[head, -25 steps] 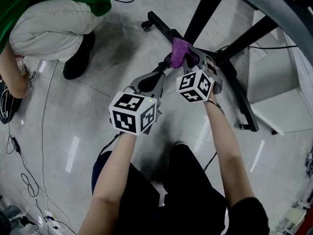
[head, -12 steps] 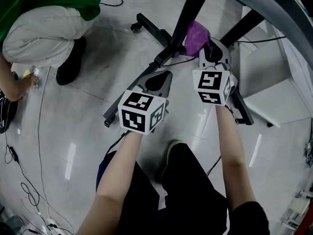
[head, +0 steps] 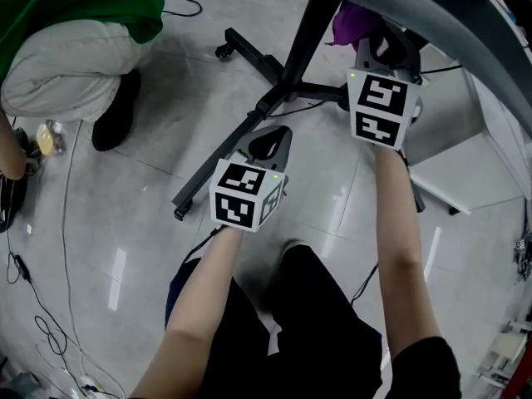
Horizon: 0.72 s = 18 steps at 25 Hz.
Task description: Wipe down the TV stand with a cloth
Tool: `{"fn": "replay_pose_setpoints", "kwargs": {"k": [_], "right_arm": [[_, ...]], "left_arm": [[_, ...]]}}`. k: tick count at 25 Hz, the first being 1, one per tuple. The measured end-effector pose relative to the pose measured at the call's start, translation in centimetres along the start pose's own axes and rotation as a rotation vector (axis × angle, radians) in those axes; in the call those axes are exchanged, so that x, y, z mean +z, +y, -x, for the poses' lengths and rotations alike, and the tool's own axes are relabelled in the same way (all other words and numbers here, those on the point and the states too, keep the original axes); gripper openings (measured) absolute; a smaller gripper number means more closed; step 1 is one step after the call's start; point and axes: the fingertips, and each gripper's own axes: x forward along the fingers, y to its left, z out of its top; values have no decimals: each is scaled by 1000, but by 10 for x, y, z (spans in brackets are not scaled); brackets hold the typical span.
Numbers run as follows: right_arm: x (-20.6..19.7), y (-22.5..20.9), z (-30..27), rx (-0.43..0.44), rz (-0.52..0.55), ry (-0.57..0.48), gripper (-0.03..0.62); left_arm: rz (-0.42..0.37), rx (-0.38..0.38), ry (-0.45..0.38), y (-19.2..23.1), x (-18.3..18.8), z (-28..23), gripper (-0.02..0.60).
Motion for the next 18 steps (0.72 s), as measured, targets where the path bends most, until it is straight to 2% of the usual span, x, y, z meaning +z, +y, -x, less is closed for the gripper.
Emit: {"fn": "replay_pose_setpoints", "kwargs": {"k": [4,7,12,18], "right_arm": [[33,-14,-14,-46,15,-49,69],[43,-17,-22,-57,8,-56,69],[46,-7,-33,-58,15,-50,69],[34,8,-29,-73,109,-19,69]], "left_arm": [[5,26,-1,10,1,6,6],[6,36,0,15,0,11,6],[-2,56,3,24,1,17,6],[-10,68,1,27,2,26,6]]}}
